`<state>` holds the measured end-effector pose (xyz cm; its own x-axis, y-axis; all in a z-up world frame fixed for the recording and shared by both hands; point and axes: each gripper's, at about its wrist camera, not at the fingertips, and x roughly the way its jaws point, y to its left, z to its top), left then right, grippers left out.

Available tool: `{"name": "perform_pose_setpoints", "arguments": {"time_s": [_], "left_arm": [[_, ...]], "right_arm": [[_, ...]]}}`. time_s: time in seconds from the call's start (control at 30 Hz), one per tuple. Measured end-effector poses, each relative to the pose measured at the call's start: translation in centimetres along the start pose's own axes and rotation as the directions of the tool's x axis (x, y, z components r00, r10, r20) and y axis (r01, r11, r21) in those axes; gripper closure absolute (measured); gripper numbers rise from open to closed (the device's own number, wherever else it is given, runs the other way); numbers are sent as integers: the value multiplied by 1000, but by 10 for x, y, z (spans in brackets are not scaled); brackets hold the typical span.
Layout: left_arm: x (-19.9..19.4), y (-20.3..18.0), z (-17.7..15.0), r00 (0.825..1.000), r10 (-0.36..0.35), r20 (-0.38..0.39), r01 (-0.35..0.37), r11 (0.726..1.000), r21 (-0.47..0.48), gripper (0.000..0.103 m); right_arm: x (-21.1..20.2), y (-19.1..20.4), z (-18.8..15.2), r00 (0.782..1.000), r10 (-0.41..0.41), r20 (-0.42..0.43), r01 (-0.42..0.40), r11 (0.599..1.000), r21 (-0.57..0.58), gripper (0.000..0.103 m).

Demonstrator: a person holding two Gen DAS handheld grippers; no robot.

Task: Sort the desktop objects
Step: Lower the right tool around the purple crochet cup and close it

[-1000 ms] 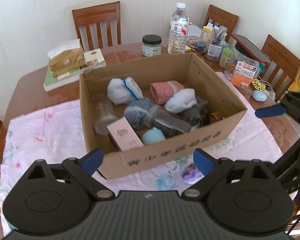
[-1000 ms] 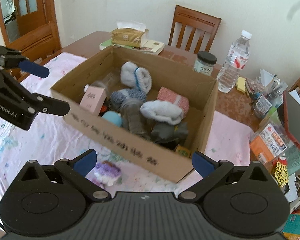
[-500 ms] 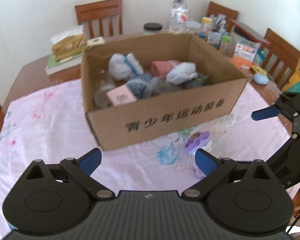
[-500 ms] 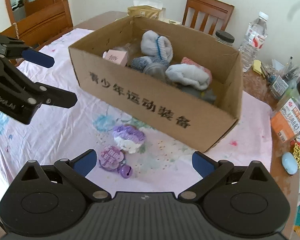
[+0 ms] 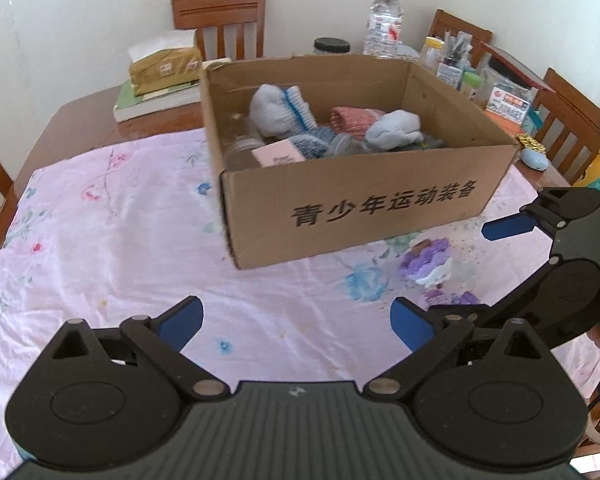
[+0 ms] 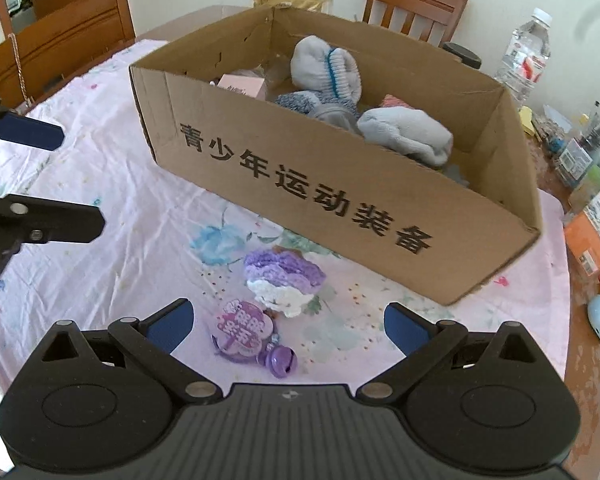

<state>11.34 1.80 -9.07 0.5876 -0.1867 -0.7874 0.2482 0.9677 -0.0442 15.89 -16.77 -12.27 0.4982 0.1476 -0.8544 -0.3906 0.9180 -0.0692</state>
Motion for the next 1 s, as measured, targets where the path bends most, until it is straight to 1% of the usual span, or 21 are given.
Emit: {"name": "perform_pose_setpoints", "arguments": {"time_s": [0.13, 0.23, 0.3, 0.43, 0.53, 0.6, 0.73, 0.83, 0.87, 0.9, 0.97, 1.0], "left_arm": [[4, 10, -6, 1000, 2, -15, -3, 1000, -30, 3], [10, 17, -12, 999, 5, -45, -7, 999, -47, 3], [13, 22, -15, 998, -3, -66, 0, 999, -48, 3], [16, 25, -21, 997, 1, -79, -4, 999, -39, 3], [16, 27, -22, 997, -3, -81, 0, 999, -40, 3], [18, 30, -24, 996, -6, -84, 3, 999, -43, 3], [18, 31, -26, 996, -14, -82, 11, 999, -37, 3], [19, 32, -28, 996, -16, -86, 13, 999, -37, 3], [19, 32, -28, 996, -18, -87, 15, 999, -41, 3], [19, 33, -28, 996, -21, -88, 17, 999, -44, 3], [18, 33, -29, 996, -25, -88, 21, 999, -50, 3], [18, 33, -29, 996, -26, -88, 21, 998, -51, 3]], "right_arm": [[12, 5, 5, 1000, 5, -9, -4, 1000, 9, 0], [19, 8, 8, 1000, 3, -13, -3, 1000, 18, 1], [23, 9, 10, 1000, 1, -17, -1, 1000, 30, 1], [30, 10, 12, 1000, -7, -25, 8, 999, 46, 4], [33, 9, 12, 1000, -13, -27, 15, 998, 60, 8], [35, 8, 13, 999, -17, -32, 19, 997, 68, 14], [40, 4, 16, 999, -22, -40, 26, 994, 107, 22], [41, 2, 17, 999, -19, -41, 25, 991, 131, 33], [42, 2, 17, 999, -21, -43, 27, 991, 134, 39], [42, 1, 17, 999, -20, -46, 26, 990, 136, 42], [41, 1, 17, 999, -20, -42, 25, 990, 138, 46], [41, 2, 17, 999, -22, -40, 27, 990, 136, 46]]}}
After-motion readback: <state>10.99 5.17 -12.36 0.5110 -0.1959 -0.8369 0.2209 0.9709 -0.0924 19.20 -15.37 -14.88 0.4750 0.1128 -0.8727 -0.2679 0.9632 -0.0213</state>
